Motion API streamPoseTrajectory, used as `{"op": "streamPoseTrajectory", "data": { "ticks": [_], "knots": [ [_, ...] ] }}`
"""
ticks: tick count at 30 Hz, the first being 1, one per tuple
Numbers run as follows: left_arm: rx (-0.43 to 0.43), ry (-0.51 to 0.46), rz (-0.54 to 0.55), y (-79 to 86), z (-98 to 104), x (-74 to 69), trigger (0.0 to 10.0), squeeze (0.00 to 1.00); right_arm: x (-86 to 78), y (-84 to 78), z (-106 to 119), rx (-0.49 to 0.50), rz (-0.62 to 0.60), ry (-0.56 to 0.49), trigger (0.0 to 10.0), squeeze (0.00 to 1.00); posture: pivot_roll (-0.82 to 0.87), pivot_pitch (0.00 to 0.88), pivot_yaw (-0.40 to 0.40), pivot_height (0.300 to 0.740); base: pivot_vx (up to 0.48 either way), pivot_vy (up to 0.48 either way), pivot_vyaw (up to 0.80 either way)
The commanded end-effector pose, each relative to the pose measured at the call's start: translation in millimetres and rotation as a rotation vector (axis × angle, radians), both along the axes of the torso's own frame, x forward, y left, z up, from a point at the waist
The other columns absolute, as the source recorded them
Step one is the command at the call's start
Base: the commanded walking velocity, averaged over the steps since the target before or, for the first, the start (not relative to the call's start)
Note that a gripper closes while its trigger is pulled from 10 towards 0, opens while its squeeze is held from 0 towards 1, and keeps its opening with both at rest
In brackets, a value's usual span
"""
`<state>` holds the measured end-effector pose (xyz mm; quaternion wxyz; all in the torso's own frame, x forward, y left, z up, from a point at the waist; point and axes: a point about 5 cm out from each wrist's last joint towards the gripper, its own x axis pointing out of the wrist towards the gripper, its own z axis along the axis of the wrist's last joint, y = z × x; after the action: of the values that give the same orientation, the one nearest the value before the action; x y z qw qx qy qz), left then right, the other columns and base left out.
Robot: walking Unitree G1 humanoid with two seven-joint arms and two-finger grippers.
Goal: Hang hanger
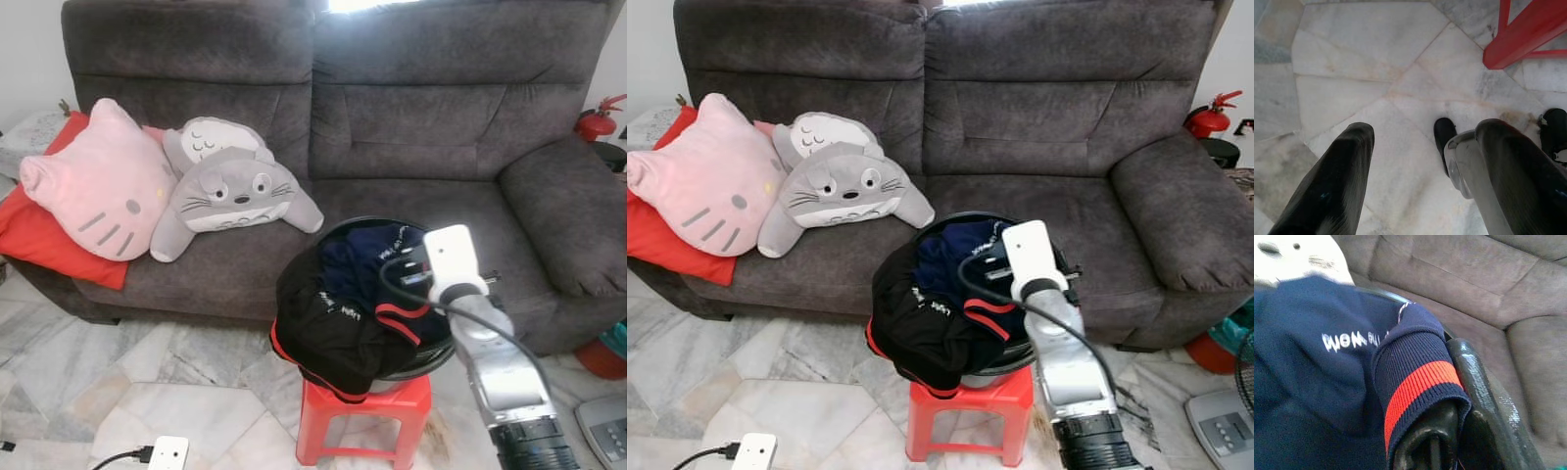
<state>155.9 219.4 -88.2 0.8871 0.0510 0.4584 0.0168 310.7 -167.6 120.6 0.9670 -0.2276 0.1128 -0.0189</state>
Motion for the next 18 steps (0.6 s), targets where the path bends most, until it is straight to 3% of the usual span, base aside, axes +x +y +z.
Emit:
{"op": "streamPoseTrajectory", "data": {
  "ticks": [1,4,7,10,11,13,14,15,16,18],
  "knots": [
    [0.006,-0.001,0.001,5.0,0.3,-2.7,10.0,0.00,-2.8,-3.1,0.2,-0.071,-0.033,-0.014,10.0,0.00,-0.12,0.000,0.049,0.740,0.000,0.000,0.00],
    [0.006,0.000,-0.001,5.4,0.2,-3.0,10.0,0.00,-4.8,-2.0,1.2,-0.109,-0.038,-0.025,10.0,0.00,-0.12,0.000,0.051,0.740,0.000,0.000,0.00],
    [0.002,0.000,-0.003,6.1,0.3,-3.6,10.0,0.00,-11.7,-3.3,12.6,-0.435,-0.044,-0.159,10.0,0.00,-0.12,0.000,0.053,0.740,0.000,0.000,0.00],
    [0.001,0.001,-0.005,6.4,0.3,-3.8,10.0,0.00,-16.4,-11.5,3.1,-0.410,-0.109,-0.133,10.0,0.00,-0.12,0.000,0.055,0.740,0.000,0.000,0.00],
    [0.001,0.002,-0.007,6.4,0.2,-3.8,10.0,0.00,-21.0,-29.1,-16.9,-0.308,-0.220,-0.041,10.0,0.00,-0.12,0.000,0.057,0.740,0.000,0.000,0.00],
    [0.001,0.003,-0.008,6.3,0.2,-3.8,10.0,0.00,-24.2,-38.7,-27.5,-0.252,-0.284,0.008,10.0,0.00,-0.12,0.000,0.057,0.740,0.000,0.000,0.00],
    [0.001,0.002,-0.008,6.3,0.3,-3.8,10.0,0.00,-23.7,-47.4,-29.2,-0.449,-0.256,0.009,10.0,0.00,-0.12,0.000,0.057,0.740,0.000,0.000,0.00],
    [0.001,0.001,-0.008,6.4,0.3,-3.7,10.0,0.00,-23.2,-50.1,-28.6,-0.548,-0.232,-0.001,10.0,0.00,-0.12,0.000,0.057,0.740,0.000,0.000,0.00],
    [0.002,0.000,-0.008,6.5,0.4,-3.6,10.0,0.00,-20.2,-52.5,-26.3,-0.825,-0.108,-0.014,10.0,0.00,-0.12,0.000,0.056,0.740,0.000,0.000,0.00],
    [0.002,0.000,-0.008,6.6,0.5,-3.4,10.0,0.00,-19.5,-53.9,-25.6,-0.870,-0.085,-0.010,10.0,0.00,-0.12,0.000,0.058,0.740,0.000,0.000,0.00]
  ]
}}
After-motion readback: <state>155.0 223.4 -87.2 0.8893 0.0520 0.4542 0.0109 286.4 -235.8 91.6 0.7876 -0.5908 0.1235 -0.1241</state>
